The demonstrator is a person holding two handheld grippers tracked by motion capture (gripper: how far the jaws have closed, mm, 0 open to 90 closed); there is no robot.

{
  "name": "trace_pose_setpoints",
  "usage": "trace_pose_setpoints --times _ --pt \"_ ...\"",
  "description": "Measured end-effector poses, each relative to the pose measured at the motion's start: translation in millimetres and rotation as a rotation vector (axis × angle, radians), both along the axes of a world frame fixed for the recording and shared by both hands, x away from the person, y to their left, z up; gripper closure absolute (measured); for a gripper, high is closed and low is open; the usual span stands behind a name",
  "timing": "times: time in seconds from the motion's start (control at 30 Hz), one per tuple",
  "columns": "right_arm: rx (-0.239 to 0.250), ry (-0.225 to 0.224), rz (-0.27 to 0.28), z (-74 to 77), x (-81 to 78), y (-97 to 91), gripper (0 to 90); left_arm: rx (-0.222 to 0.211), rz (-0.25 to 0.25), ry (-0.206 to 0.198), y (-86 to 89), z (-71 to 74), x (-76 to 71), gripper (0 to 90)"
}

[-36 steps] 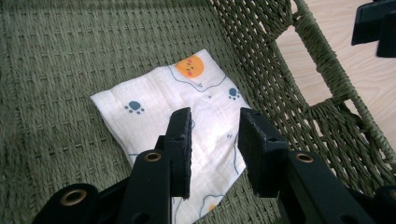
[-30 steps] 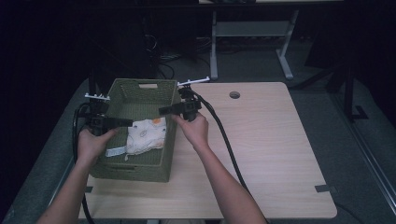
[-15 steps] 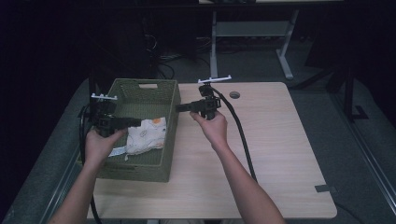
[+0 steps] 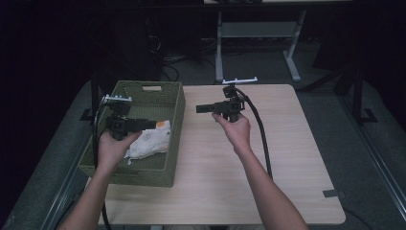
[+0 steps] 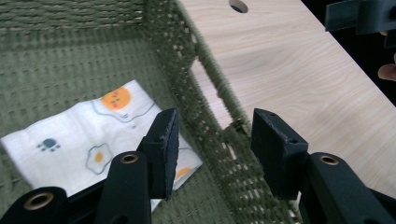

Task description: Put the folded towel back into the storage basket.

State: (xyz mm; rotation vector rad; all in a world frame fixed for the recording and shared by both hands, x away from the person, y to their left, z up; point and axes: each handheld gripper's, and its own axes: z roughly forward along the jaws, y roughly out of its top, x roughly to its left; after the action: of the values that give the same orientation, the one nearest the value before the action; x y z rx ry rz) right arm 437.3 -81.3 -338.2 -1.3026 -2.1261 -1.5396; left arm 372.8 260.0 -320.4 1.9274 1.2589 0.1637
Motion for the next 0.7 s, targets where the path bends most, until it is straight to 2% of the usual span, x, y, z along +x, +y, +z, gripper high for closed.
trace_pose_setpoints --times 0.2,0.7 --pt "-0.002 -0.002 -0.02 -1.8 -3.1 -18.9 50.4 0.0 -0.031 0.0 -14.5 0.8 -0.2 49.9" --pt "0.0 0.018 -0.08 -8.1 -10.0 -63.9 47.3 -0.015 -0.067 -0.005 -44.3 0.7 0.4 47.0"
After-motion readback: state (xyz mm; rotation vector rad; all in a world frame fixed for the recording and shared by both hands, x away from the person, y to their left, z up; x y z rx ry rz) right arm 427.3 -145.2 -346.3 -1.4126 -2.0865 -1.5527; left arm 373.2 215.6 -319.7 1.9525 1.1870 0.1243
